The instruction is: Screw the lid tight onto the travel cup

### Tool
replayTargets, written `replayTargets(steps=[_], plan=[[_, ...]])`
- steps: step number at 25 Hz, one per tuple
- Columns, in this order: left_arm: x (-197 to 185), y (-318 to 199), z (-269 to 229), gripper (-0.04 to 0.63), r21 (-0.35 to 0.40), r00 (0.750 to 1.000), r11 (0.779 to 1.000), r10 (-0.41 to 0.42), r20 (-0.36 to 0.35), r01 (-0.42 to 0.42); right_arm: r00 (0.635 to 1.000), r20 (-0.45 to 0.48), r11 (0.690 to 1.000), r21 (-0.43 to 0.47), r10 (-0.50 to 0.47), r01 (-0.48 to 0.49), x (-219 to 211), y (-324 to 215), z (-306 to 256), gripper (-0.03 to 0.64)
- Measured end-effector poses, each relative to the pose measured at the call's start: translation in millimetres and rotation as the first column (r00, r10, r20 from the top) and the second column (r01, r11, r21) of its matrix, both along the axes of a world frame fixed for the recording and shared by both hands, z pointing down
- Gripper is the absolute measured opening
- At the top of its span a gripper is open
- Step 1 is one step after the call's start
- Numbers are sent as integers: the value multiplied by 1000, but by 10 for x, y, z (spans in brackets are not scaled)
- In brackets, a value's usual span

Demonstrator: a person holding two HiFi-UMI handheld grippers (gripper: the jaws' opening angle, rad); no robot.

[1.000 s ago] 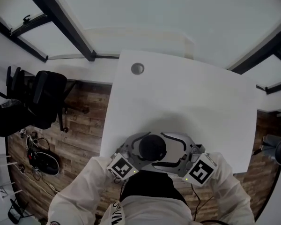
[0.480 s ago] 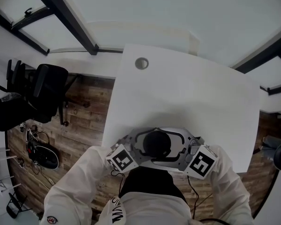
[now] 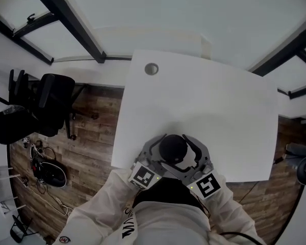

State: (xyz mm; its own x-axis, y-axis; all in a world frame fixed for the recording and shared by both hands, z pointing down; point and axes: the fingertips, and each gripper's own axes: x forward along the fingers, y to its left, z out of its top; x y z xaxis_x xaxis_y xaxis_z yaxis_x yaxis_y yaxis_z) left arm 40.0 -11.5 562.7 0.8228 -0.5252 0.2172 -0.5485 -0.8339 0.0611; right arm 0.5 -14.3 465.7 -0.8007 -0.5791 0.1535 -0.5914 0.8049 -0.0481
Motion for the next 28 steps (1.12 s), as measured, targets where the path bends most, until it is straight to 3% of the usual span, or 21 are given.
replayTargets(steps=[7,9,13,17,20,23,28], plan=[[-11,19,-78,408,27,988,988,-152,22,151,975,-7,975,-4,222,-222,52,55,8,419],[-28,30,-27,408,21,985,985,-174,12,174,971,-10,971,-15,239,-239,42,66,24,420],[-17,36,-73,408,9,991,991,-136,10,136,980,27,979,-41,199,-198,33,87,-22,419],[-50,39,-9,408,-24,998,998,-61,-16,61,997,65,997,-57,52,-48,48,188,-118,420],[-80,52,-1,408,-27,999,999,41,-7,-42,990,-19,989,-58,-140,139,52,245,-65,420],[-93,92,17,408,-33,988,988,153,6,-153,918,-175,934,-103,-355,341,62,321,127,420],[-76,125,43,408,-42,951,951,309,20,-308,804,-233,837,-131,-547,531,2,246,228,420]])
